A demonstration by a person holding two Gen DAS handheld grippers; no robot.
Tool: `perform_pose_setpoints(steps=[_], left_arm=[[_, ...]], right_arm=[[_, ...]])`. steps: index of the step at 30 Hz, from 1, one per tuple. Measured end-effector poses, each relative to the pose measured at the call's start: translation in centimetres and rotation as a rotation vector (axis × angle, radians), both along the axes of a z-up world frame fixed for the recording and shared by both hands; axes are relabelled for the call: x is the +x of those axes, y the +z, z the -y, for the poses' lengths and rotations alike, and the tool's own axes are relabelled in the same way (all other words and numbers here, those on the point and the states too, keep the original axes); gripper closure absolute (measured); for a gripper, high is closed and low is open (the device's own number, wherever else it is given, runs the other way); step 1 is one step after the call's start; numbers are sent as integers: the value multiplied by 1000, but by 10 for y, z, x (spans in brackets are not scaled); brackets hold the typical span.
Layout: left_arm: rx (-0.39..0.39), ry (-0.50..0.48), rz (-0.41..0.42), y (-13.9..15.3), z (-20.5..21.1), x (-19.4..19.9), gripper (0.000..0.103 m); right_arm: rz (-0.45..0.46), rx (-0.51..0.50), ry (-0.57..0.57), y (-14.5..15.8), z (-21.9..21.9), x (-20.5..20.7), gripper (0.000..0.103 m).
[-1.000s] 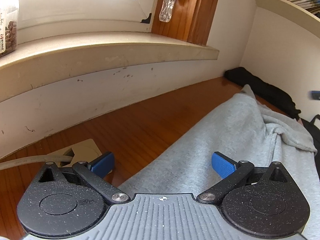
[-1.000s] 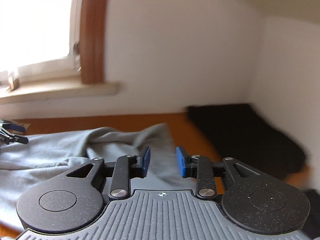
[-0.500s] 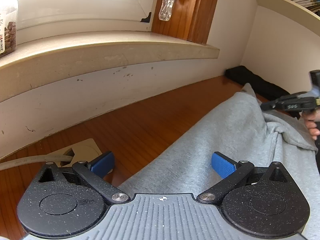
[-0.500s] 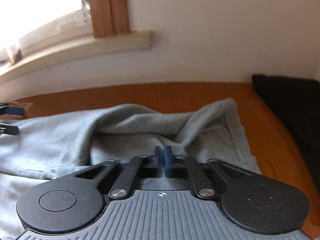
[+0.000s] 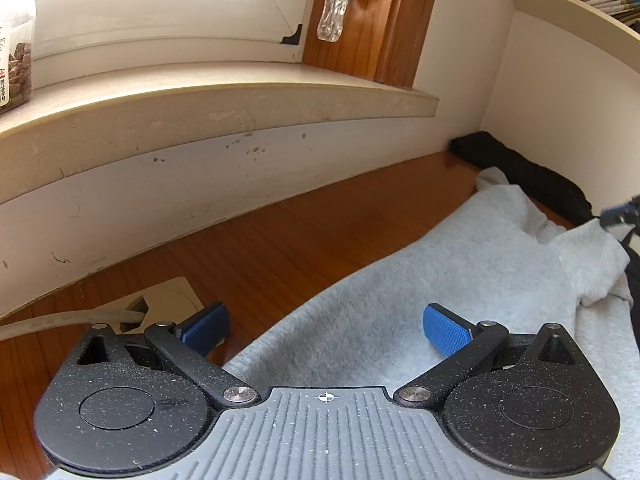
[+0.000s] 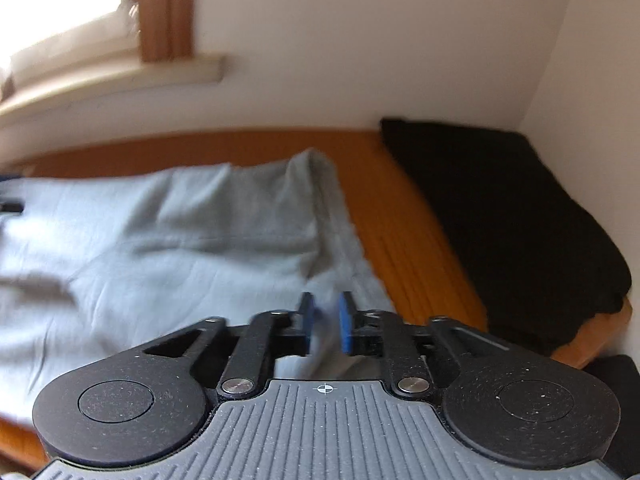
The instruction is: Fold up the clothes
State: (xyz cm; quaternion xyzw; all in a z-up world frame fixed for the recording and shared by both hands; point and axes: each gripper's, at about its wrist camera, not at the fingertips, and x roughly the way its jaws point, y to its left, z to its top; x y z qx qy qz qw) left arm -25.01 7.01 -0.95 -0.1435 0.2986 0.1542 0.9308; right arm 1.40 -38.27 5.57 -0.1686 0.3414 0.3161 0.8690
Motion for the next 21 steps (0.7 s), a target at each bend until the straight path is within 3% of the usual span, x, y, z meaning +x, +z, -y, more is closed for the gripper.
perform_pose_setpoints(steps=[7,16,17,18,21], left_arm=[[5,-2,-4,0,1,1,0],[8,1,-7,1,3,1,0],[8,2,-7,1,3,1,0],[9,3,-8,1,3,1,0],[9,2,-8,1,3,1,0]], right_arm=[[-5,106,24,-11,-56,49,71],[-98,71,40,-46,-112,104,68],[-105,63,43,-48,-117,108,78],[-82,68,46,-46,-119,111,95],[19,121,32,-32,-123,116,96]])
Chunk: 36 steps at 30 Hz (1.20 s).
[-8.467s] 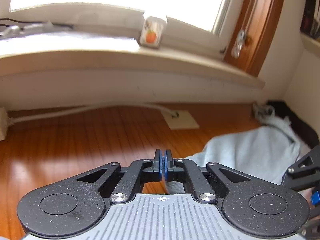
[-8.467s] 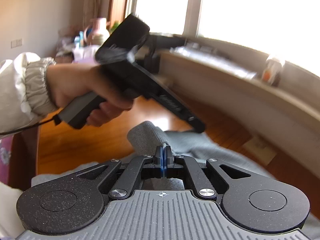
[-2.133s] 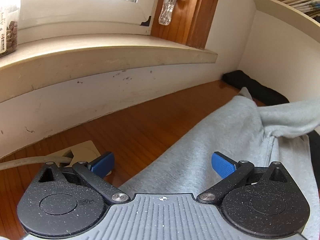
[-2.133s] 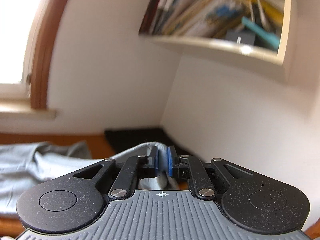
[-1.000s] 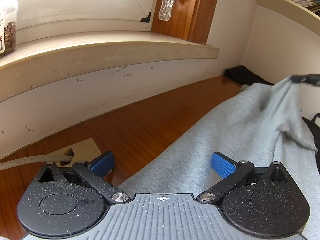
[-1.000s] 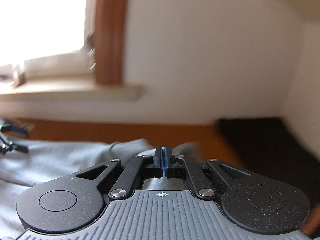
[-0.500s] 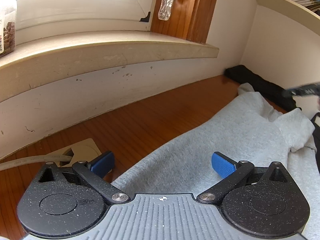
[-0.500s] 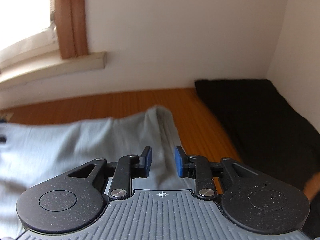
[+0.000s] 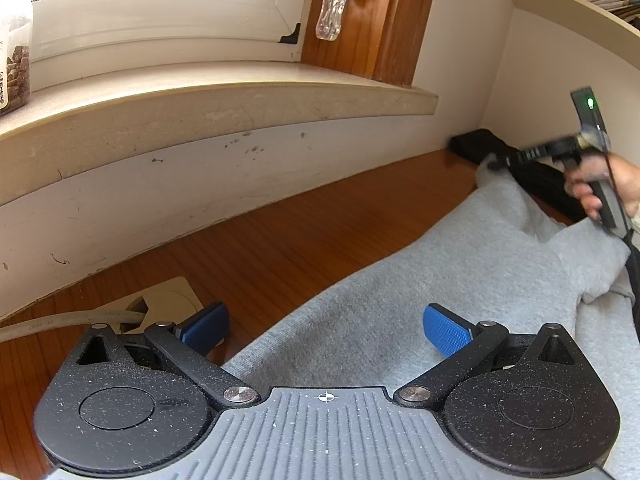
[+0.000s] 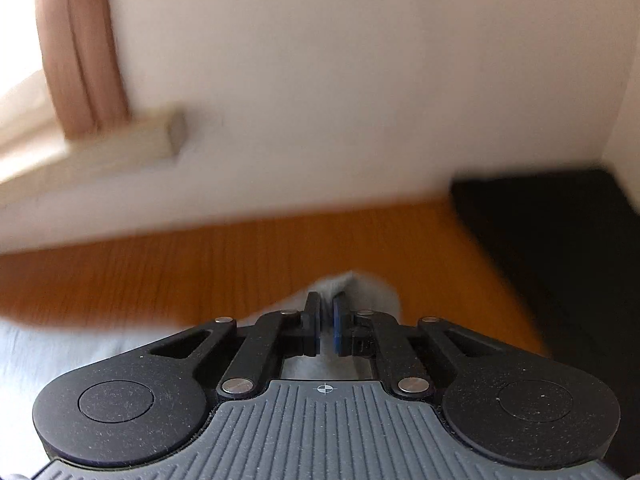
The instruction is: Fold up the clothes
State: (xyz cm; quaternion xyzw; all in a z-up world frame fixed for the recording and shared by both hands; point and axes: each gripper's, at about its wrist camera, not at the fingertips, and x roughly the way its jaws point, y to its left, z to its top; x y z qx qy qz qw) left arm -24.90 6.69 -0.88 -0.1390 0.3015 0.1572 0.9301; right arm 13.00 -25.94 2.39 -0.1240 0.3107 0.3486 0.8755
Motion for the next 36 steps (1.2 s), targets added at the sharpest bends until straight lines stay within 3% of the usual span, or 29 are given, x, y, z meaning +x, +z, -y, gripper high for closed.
perform_pose_setpoints(steps=[3,6,8,10,15,19,21,23,24,25,27,29,31,32,33,36], left_arm=[[2,-1,-1,0,0,0,0],[4,-2,-4,0,0,0,0],[5,-3,-5,0,-1,0,0],[8,-3,-7,0,-1,1,0],[10,-5,-10,0,-1,1,0],[11,-6,-11,1,-1,1,0],[11,-6,-12,2,-2,2,0],[12,-6,-13,2,-2,2,0],[13,-7,-13,2,-2,2,0],[13,-7,-14,2,-2,2,0],[15,-7,-16,2,-1,3,0],[18,-7,-18,2,-1,3,0],[20,-8,-20,2,-1,3,0],[21,-8,-21,2,-1,4,0],[23,-9,-23,2,-1,4,0],[30,-10,-28,2,0,5,0]], right_arm=[[33,44,-45,7,-7,12,96],[32,-101,-68,-15,-20,18,95],[15,-118,-77,-23,-17,22,89],[37,-89,-109,-21,-9,21,77],[13,-14,-76,-12,7,9,70],[-57,-25,-24,-18,8,8,64],[-132,24,0,-22,12,14,53],[-140,29,-3,-28,10,19,58],[-140,29,-5,-31,9,20,88],[-109,36,-22,-31,8,21,95],[-42,55,-67,-27,7,20,94],[-43,39,-94,-28,3,23,93],[-27,-8,-116,-28,-2,21,84],[-6,-33,-130,-27,-3,19,68],[33,-41,-146,-23,-3,14,62],[151,1,-170,-6,15,-6,58]])
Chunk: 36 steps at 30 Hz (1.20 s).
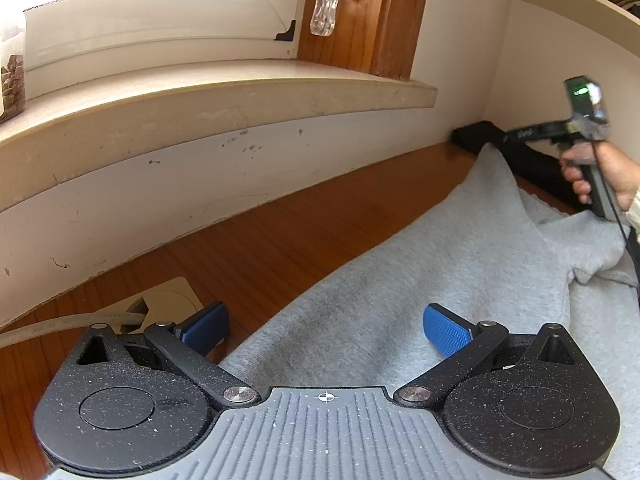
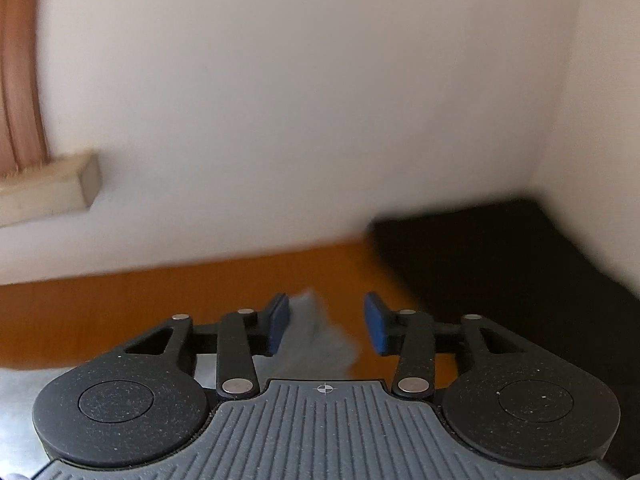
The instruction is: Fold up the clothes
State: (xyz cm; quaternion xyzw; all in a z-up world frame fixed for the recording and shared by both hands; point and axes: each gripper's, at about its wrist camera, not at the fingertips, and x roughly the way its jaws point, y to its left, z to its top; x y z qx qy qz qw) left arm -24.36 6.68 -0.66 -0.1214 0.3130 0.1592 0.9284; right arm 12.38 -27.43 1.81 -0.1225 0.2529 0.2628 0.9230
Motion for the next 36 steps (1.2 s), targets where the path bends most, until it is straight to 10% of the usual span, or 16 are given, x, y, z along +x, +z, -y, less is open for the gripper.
perform_pose_setpoints(steps=[6,19,26,36], left_arm=[[21,-3,-16,0,3,2,0],[32,32,-8,8,1,-7,0],[50,161,56,41,-8,-90,0],[17,293,-52,17,-29,-156,29]], right_arm=[[-161,63,236,-17,9,-35,59],[-141,38,108,-54,32,-38,51],[-147,47,110,-54,16,-21,50],[-139,41,108,-56,14,-30,50]])
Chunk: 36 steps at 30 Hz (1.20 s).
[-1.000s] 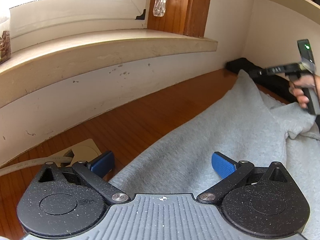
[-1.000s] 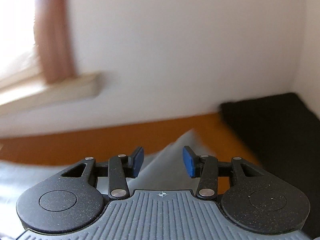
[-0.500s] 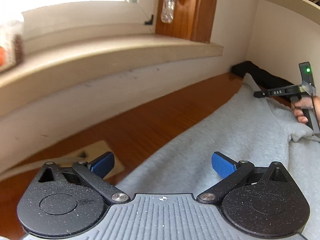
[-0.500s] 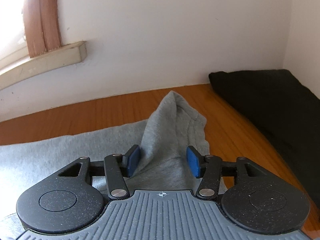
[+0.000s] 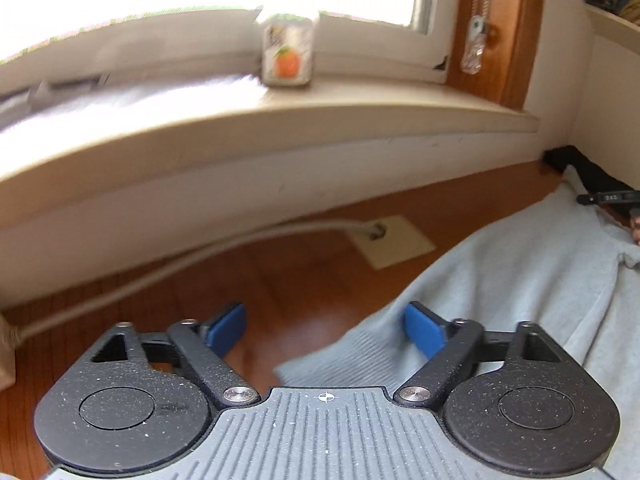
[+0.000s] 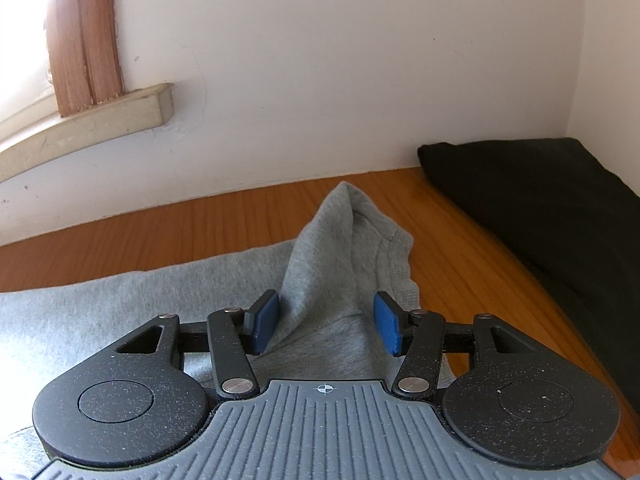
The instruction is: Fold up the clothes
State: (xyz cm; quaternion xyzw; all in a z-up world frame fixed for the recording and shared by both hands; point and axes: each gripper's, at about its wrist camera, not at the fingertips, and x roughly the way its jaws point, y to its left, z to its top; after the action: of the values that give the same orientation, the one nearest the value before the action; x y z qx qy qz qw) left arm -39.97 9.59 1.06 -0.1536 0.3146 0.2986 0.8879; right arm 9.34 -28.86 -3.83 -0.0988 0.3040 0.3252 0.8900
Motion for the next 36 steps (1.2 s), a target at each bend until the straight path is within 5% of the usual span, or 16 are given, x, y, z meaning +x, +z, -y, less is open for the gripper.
perform_pose_setpoints(steps=[2,5,9,11,12,15,18,20,23,26,36], left_arm=[[-13,-20,0,-5,-1,-2,39],[-20,-83,18,-5,6,-6,87],[4,-60,4,2,12,-12,90],[10,-47,7,6,15,-12,87],[25,-36,5,9,17,-10,75],[113,-13,3,23,30,2,23],[145,-64,47,38,43,24,15],[138,-106,84,44,50,43,1],[117,-189,116,42,62,76,0],[97,-251,119,31,71,103,0],[-6,-267,109,-2,60,121,0]], right_arm=[[1,-1,-1,3,3,-3,50],[1,0,0,4,5,-4,50],[1,-1,3,4,6,-5,48],[4,-4,3,4,5,-6,48],[6,-5,3,4,4,-6,48],[15,8,18,7,6,-9,37],[55,73,51,21,19,-21,32],[93,121,83,36,33,-35,25],[124,137,137,55,63,-58,27],[154,100,141,64,102,-79,44],[81,-34,69,33,224,-138,45]])
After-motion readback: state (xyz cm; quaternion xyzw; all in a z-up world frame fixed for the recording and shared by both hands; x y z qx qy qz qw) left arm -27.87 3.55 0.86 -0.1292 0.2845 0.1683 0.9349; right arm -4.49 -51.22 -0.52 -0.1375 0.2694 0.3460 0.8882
